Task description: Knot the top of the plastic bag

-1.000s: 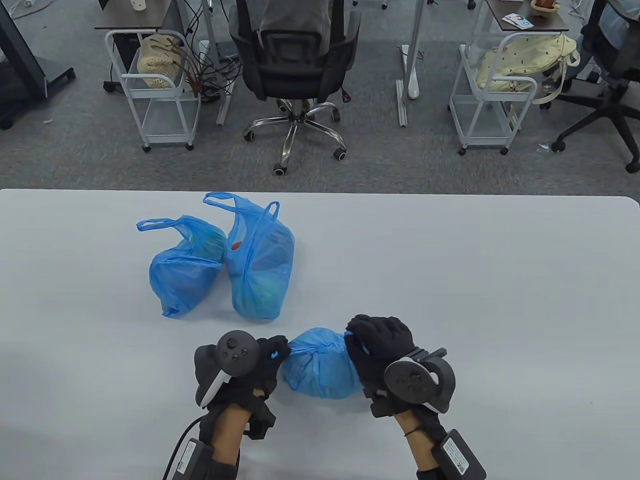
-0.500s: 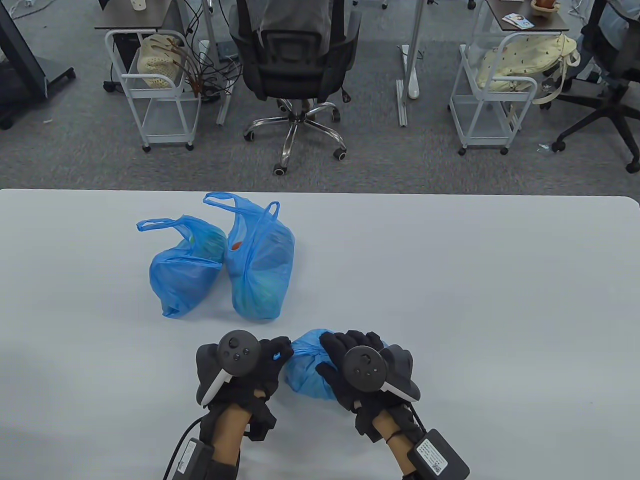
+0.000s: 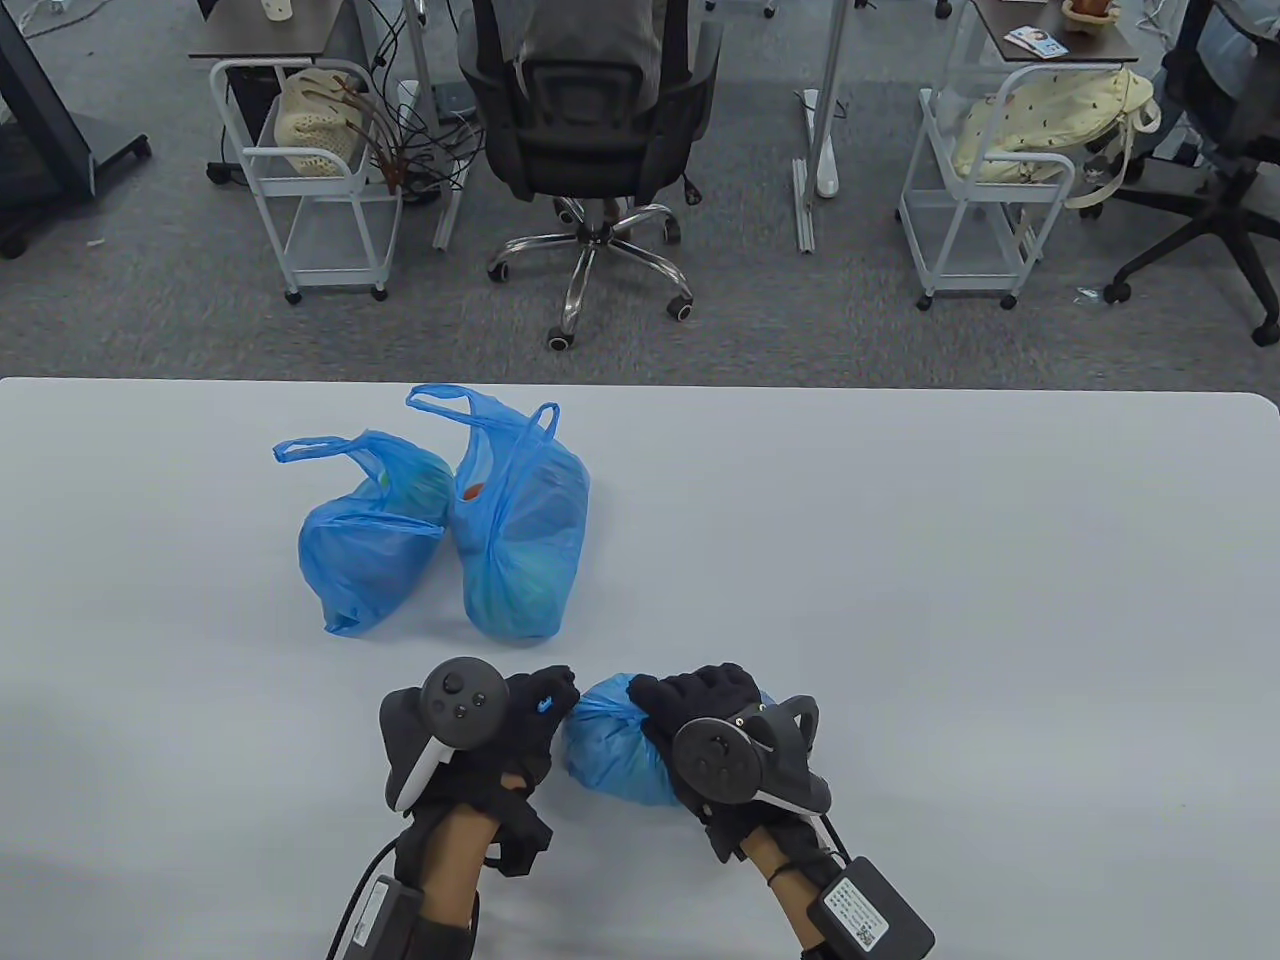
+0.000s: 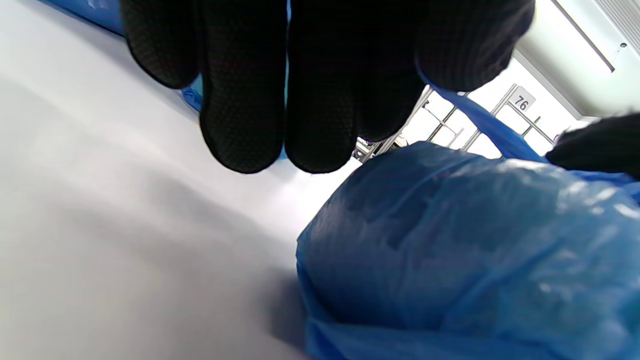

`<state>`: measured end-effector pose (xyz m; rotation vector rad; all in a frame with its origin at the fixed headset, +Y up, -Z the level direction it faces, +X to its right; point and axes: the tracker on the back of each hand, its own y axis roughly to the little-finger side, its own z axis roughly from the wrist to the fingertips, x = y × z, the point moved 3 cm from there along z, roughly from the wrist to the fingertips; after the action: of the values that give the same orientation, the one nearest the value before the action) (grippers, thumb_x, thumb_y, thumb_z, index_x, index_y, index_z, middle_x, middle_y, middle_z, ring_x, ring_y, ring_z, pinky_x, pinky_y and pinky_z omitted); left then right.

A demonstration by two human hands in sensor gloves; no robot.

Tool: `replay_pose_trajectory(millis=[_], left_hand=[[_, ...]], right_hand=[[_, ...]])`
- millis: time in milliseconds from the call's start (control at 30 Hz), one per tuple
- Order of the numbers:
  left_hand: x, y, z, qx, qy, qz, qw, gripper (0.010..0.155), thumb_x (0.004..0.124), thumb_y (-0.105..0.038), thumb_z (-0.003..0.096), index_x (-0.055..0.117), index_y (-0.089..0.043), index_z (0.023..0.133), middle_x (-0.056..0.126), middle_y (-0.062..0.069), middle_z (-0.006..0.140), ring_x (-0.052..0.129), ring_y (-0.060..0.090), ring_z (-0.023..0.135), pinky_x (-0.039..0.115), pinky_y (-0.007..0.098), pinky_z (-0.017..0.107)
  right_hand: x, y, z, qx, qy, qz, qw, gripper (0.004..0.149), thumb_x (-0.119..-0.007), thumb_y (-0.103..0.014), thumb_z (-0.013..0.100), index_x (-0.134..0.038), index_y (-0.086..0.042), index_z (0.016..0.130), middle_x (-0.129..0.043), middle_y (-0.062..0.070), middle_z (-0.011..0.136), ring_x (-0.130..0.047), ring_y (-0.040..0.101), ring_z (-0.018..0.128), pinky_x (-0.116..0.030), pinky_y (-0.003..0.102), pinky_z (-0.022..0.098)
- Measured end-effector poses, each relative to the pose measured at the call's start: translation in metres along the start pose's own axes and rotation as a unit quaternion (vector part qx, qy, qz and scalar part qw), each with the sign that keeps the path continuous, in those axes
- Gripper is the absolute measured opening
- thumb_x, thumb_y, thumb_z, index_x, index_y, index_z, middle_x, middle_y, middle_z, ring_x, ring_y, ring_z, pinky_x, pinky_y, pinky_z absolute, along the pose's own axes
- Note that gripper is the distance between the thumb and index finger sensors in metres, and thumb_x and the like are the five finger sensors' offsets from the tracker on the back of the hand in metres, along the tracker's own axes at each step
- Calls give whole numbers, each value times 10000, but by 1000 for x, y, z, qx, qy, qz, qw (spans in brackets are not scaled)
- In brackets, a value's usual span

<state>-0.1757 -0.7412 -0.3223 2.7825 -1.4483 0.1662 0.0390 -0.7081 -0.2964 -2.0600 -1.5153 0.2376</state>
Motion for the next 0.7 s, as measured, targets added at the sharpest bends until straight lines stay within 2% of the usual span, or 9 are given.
replay_pose_trajectory(millis=[200, 367, 567, 667, 700], left_hand=[[-1, 1, 0, 1, 0, -4, 1000, 498, 682, -528, 495, 901, -294, 876, 1061, 8, 809, 1048, 298, 711, 708, 566, 650], [-3, 2, 0, 0, -8, -14, 1000, 529, 672, -555, 489, 891, -284, 887, 1057, 21, 813, 1048, 302, 709, 709, 566, 649], [-7, 6, -1, 1, -16, -35, 999, 552, 671, -570, 477, 880, -280, 897, 1055, 28, 813, 1046, 305, 708, 710, 567, 647], [-9, 7, -1, -1, -24, -29, 999, 560, 626, -575, 496, 887, -276, 891, 1058, 30, 807, 1047, 309, 705, 709, 569, 645], [-10, 8, -1, -1, -27, -26, 999, 515, 672, -523, 491, 889, -276, 888, 1060, 31, 805, 1048, 308, 703, 711, 568, 644]], right_hand=[[2, -4, -1, 16, 13, -11, 1000, 417, -811, -240, 447, -842, -141, 850, -966, 125, 693, -978, 348, 567, -725, 637, 495], [7, 8, -1, -18, 24, 32, 999, 416, -779, -228, 438, -848, -142, 839, -975, 120, 665, -985, 337, 531, -743, 627, 470], [27, 40, -7, -93, 83, 133, 983, 417, -766, -227, 438, -848, -134, 836, -976, 122, 650, -988, 333, 505, -749, 623, 453], [43, 54, -14, -113, 129, 113, 979, 417, -766, -231, 437, -848, -133, 834, -977, 120, 646, -989, 332, 496, -751, 621, 448], [47, 59, -16, -120, 143, 100, 977, 416, -766, -232, 437, -848, -133, 834, -977, 120, 645, -989, 329, 497, -751, 621, 448]])
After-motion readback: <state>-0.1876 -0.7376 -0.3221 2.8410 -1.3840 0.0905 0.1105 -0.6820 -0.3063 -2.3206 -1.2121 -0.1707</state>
